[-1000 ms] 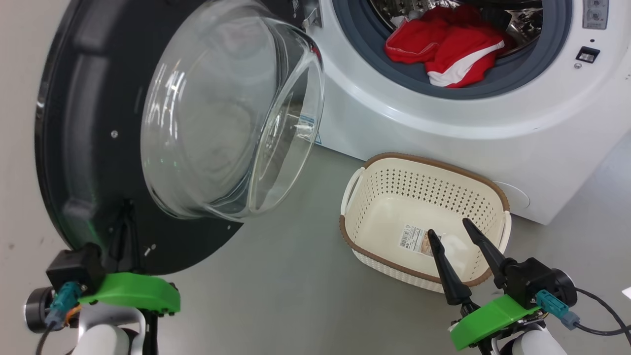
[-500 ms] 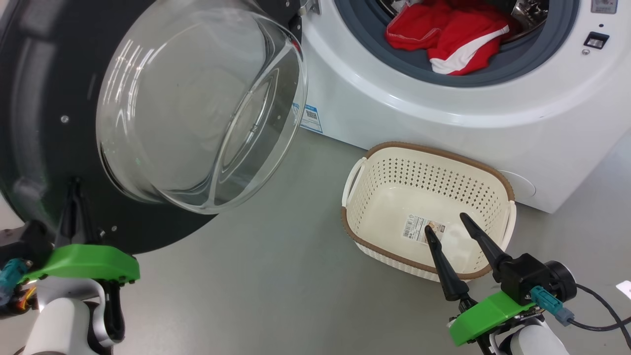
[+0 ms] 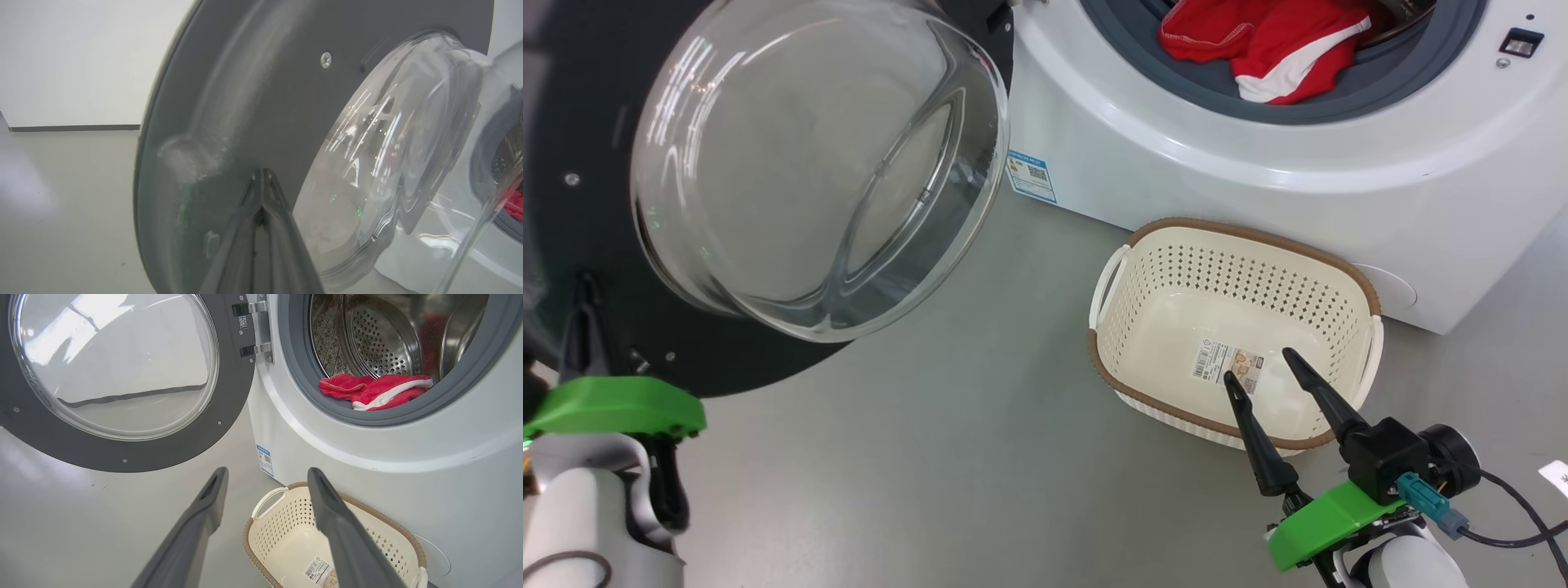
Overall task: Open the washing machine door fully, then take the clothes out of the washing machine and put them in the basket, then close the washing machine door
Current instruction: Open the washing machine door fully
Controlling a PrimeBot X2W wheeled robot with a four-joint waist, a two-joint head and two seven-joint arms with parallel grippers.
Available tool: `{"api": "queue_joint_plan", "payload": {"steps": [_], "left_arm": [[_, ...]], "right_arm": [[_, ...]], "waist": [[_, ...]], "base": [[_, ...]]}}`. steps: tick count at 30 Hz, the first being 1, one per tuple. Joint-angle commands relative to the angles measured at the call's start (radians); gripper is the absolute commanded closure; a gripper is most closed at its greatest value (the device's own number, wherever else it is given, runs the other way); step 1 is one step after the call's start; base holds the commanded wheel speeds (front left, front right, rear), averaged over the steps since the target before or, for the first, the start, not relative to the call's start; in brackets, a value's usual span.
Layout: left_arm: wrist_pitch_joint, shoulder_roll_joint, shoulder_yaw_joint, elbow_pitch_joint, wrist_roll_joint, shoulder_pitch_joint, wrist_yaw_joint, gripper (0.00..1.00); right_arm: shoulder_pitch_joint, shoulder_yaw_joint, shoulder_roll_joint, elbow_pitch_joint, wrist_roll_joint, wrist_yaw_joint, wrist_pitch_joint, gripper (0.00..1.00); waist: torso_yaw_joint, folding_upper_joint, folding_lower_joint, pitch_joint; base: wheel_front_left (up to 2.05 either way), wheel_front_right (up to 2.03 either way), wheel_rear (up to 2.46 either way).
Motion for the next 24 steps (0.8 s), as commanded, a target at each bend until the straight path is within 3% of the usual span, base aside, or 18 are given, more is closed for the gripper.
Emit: {"api": "queue_joint_plan", "payload": {"steps": [1,13,24], "left_arm": [[-0.009,0.051,0.062,-0.010,0.015,-0.036,-0.005,1.00],[-0.009,0.061,0.162,0.101,0.090,-0.099,-0.050,1.00],[-0.009,0.027,0.225,0.103,0.153,-0.097,-0.080,1.00]], "right_arm": [[-0.026,0.022,0.005,-0.030,-0.006,0.007,0.001,0.00],[-0.016,0.027,0.005,-0.052,-0.027,0.007,0.020,0.00],[-0.018,0.035,0.005,-0.049,-0.021,0.007,0.022,0.00]], "waist": [[-0.001,0.0000,0.0000,0.002],[-0.010,0.0000,0.0000,0.017],[-0.026,0.0000,0.0000,0.012]], "base": [[0.00,0.00,0.00],[0.00,0.00,0.00],[0.00,0.00,0.00]]}}
